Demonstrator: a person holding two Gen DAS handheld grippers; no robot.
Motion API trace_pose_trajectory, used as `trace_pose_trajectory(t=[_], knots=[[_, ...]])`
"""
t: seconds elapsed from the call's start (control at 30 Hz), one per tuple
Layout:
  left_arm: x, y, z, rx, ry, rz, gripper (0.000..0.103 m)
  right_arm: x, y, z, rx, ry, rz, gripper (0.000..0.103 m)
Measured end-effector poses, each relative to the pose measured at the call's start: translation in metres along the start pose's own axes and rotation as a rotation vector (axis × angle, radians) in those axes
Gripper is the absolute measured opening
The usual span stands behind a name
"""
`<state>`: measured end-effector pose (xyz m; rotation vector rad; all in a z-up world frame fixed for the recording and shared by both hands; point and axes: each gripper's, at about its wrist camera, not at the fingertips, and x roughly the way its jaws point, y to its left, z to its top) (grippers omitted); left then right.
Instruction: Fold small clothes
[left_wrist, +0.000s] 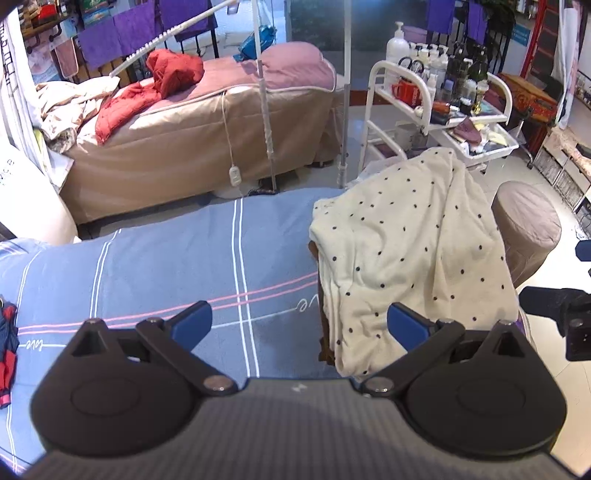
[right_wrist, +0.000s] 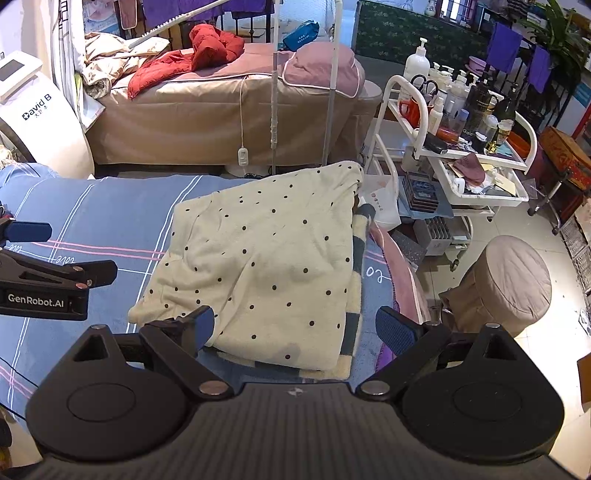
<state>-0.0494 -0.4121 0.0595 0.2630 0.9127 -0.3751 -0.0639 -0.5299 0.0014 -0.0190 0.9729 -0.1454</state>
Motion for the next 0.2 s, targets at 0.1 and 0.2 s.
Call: trace_pose_trajectory(t=[0.1,0.2], knots=[[-0.0005,-0.0039,0.0017,0.024,-0.001,0.011,0.103,0.0006,0.0011,0.0003,-0.003,0.004,0.0,0.103],[0.0001,-0.0041,0.0038,0.014,0.017,0.026,0.103,0.0006,0.0017,0.0004,-0.006,0.004,-0.002,0.103]])
